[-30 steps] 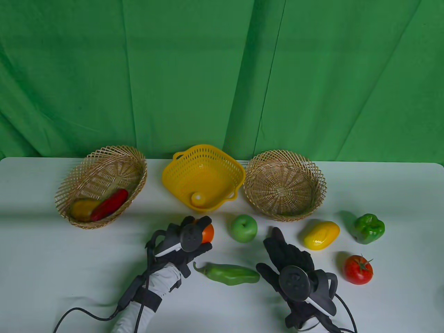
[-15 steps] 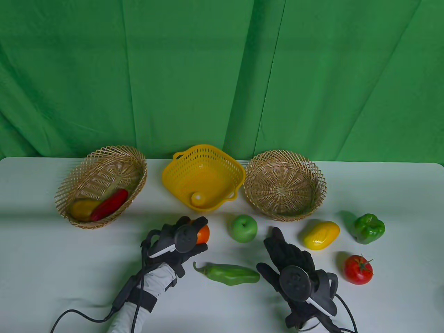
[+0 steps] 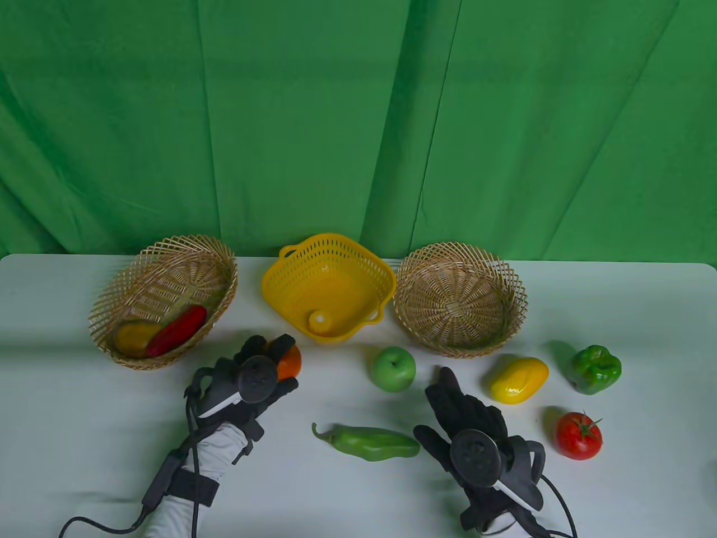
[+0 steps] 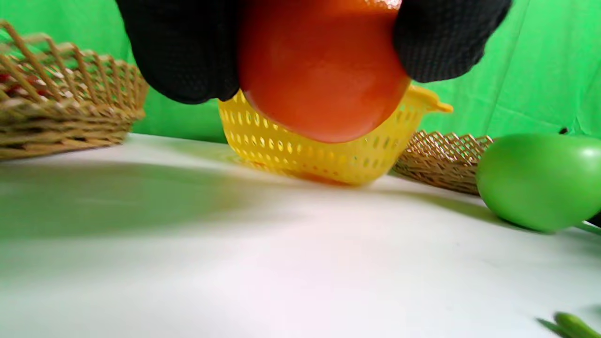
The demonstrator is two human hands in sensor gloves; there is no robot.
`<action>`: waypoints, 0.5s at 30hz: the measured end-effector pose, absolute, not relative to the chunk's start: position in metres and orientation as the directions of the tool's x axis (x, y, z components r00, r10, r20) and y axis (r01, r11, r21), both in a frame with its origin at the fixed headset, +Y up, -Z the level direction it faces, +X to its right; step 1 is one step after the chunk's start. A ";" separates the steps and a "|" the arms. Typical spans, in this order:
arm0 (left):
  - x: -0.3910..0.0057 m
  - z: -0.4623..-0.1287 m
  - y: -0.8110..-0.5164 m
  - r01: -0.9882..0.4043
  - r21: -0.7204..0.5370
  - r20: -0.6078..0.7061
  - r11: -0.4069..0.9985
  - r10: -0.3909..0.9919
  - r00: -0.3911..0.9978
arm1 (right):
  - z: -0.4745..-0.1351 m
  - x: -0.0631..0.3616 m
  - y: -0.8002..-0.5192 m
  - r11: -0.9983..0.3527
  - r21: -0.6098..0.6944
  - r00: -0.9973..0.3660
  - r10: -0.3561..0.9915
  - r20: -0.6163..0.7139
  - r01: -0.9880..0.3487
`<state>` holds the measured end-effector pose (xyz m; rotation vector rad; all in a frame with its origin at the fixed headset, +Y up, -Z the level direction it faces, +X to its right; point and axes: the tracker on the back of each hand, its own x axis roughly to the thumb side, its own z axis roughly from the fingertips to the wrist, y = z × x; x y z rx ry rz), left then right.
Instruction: Place 10 objects into 3 containers, with green background
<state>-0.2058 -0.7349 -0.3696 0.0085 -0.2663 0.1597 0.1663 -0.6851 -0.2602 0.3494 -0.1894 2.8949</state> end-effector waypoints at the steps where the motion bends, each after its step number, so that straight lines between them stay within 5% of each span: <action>1: -0.214 -0.367 -0.731 -0.168 0.010 0.252 0.986 0.160 0.954 | -0.260 0.167 -0.685 -0.967 -0.100 -0.948 0.203 0.247 -0.233; 15: -0.329 -0.367 -0.683 -0.174 0.168 -0.081 0.970 0.190 0.978 | -0.260 0.167 -0.685 -0.970 -0.096 -0.951 0.197 0.238 -0.225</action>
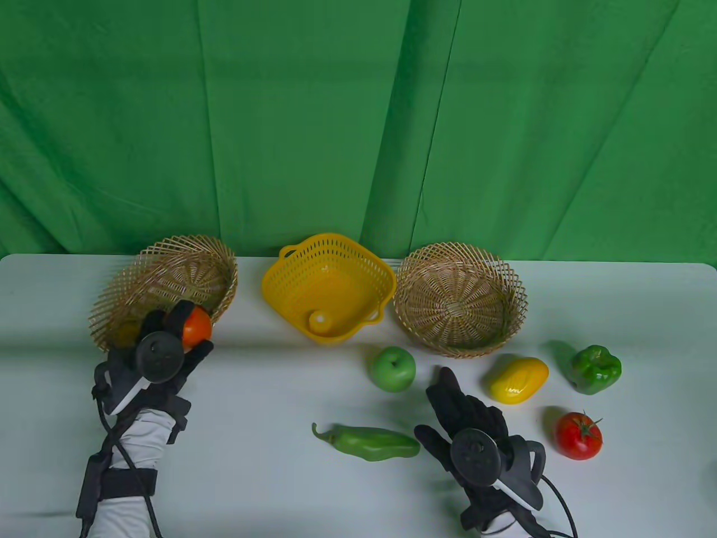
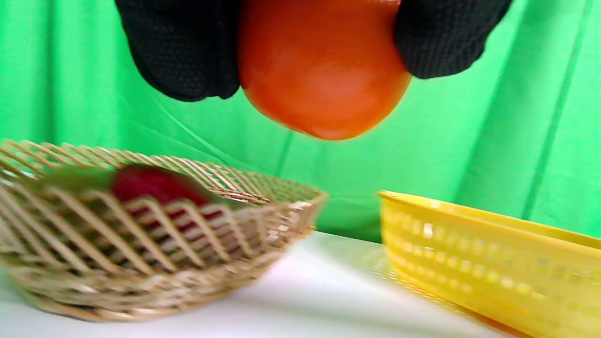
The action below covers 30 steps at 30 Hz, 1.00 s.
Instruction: Place 10 objects into 3 containers, with green background
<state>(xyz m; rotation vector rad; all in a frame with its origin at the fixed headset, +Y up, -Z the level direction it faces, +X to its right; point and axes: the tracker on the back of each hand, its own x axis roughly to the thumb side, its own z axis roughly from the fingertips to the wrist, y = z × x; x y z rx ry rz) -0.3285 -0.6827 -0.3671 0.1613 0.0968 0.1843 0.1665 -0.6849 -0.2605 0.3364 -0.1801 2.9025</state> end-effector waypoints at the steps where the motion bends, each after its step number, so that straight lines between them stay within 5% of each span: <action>1: -0.334 -0.369 -0.682 -0.143 0.166 -0.116 0.976 0.163 0.980 | -0.261 0.167 -0.685 -0.970 -0.096 -0.951 0.196 0.237 -0.224; 11: -0.349 -0.392 -0.684 0.125 0.048 -0.324 0.991 -0.103 0.940 | -0.262 0.168 -0.685 -0.970 -0.093 -0.953 0.198 0.228 -0.224; 22: -0.349 -0.410 -0.708 0.123 -0.053 -0.416 0.991 -0.134 0.900 | -0.263 0.170 -0.686 -0.971 -0.086 -0.955 0.199 0.219 -0.223; 30: -0.347 -0.403 -0.695 0.125 -0.012 -0.389 0.992 -0.120 0.913 | -0.263 0.169 -0.686 -0.973 -0.081 -0.955 0.195 0.222 -0.217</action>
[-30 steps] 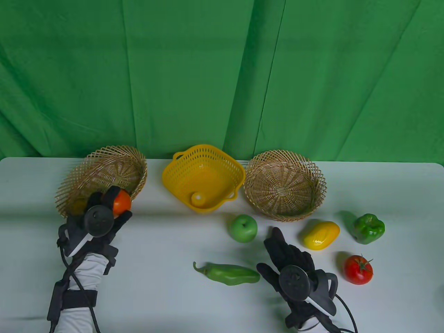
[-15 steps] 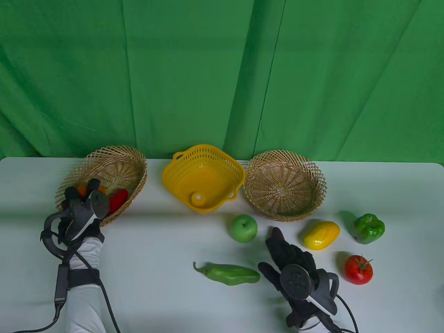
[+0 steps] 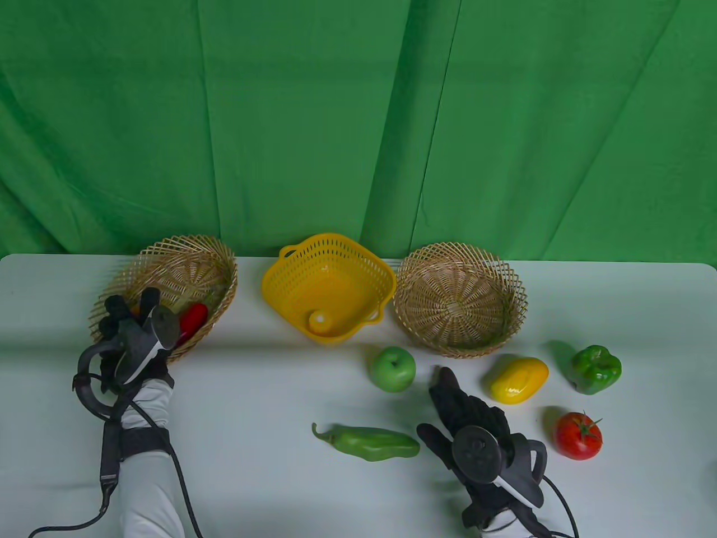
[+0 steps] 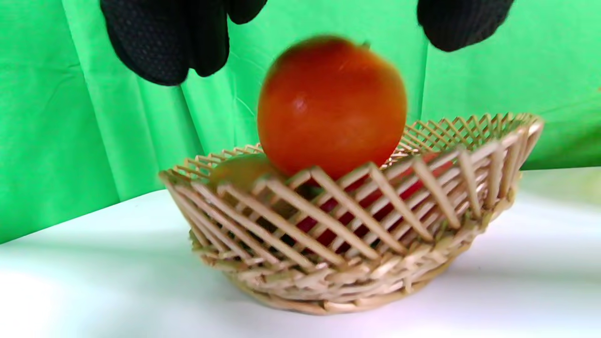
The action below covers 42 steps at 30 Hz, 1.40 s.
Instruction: Place 10 objects into 3 containers, with green background
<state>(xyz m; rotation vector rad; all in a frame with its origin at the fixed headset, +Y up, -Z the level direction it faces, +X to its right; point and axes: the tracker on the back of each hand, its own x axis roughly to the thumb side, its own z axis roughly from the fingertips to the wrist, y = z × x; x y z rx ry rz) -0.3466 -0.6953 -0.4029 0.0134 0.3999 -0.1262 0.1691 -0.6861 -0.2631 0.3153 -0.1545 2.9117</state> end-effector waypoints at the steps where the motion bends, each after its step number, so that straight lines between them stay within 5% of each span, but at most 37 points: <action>1: -0.346 -0.401 -0.693 0.120 0.001 -0.381 0.993 -0.111 0.918 | -0.263 0.169 -0.686 -0.973 -0.080 -0.955 0.195 0.223 -0.217; 18: -0.331 -0.336 -0.667 -0.149 0.157 -0.047 0.976 0.158 0.986 | -0.263 0.161 -0.692 -0.974 -0.044 -0.945 0.204 0.254 -0.222; 30: -0.304 -0.275 -0.687 -0.194 0.193 0.132 0.962 0.170 0.977 | -0.263 0.158 -0.694 -0.975 -0.033 -0.944 0.202 0.261 -0.218; 42: -0.307 -0.265 -0.715 -0.158 0.151 0.129 0.976 0.139 0.982 | -0.264 0.155 -0.698 -0.974 -0.009 -0.939 0.215 0.269 -0.226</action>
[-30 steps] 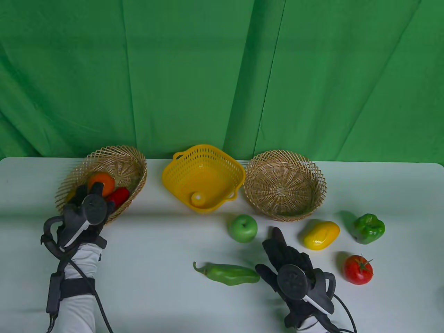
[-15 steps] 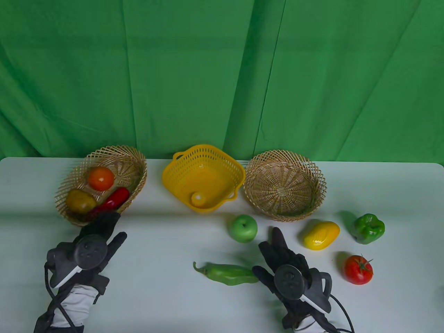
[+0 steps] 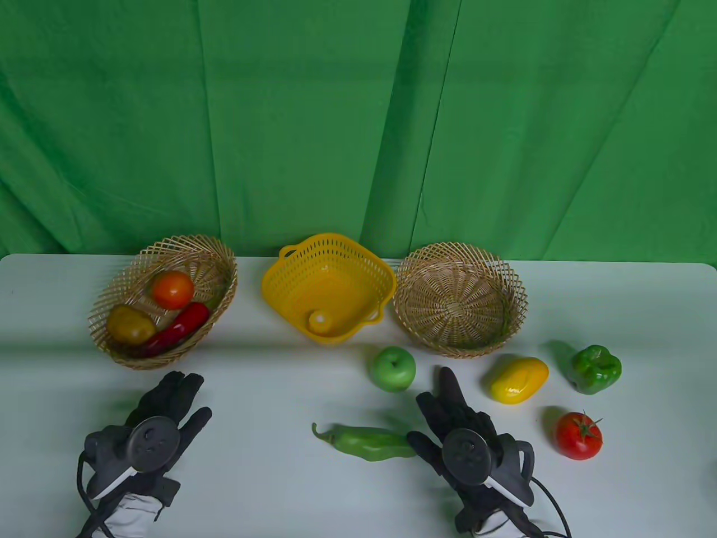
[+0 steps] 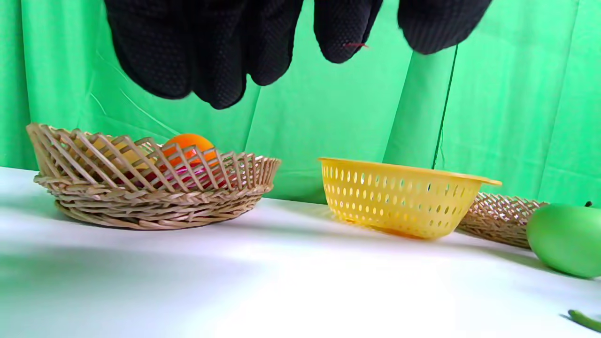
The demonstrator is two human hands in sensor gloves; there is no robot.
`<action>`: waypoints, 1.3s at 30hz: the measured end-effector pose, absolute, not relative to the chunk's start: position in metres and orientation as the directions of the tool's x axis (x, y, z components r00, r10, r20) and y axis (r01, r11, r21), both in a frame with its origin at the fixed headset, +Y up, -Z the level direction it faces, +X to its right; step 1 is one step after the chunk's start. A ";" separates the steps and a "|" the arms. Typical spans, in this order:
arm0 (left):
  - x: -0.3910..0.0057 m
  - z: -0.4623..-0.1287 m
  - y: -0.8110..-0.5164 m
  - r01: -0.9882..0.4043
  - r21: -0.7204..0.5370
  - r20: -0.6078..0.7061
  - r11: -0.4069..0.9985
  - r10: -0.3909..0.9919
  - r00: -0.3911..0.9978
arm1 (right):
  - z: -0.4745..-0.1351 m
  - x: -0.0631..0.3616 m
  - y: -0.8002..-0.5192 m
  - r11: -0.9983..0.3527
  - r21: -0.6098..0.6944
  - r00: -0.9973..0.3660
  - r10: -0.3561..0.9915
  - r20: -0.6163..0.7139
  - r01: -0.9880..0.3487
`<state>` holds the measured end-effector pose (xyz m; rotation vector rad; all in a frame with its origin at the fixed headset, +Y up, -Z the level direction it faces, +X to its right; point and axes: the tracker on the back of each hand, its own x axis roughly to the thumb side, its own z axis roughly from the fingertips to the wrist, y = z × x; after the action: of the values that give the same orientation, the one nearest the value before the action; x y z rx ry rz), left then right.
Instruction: Place 10 objects into 3 containers, with green background
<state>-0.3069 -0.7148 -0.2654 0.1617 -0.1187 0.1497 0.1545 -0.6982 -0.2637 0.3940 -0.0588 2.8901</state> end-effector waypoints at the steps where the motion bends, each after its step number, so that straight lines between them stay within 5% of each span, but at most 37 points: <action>1: -0.307 -0.265 -0.714 -0.158 0.154 0.130 0.975 0.139 0.982 | -0.264 0.154 -0.699 -0.975 -0.008 -0.940 0.211 0.269 -0.222; 18: -0.305 -0.260 -0.700 -0.200 0.182 0.196 0.963 0.164 0.967 | -0.268 0.127 -0.714 -0.975 0.058 -0.912 0.221 0.345 -0.215; 39: -0.311 -0.258 -0.698 -0.175 0.191 0.182 0.966 0.140 0.973 | -0.272 0.091 -0.754 -0.985 0.168 -0.915 0.023 0.404 0.049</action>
<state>-0.3109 -0.6977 -0.2581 0.2076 -0.1677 0.1603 0.0913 -0.7544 -0.2721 0.6518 0.2761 3.0747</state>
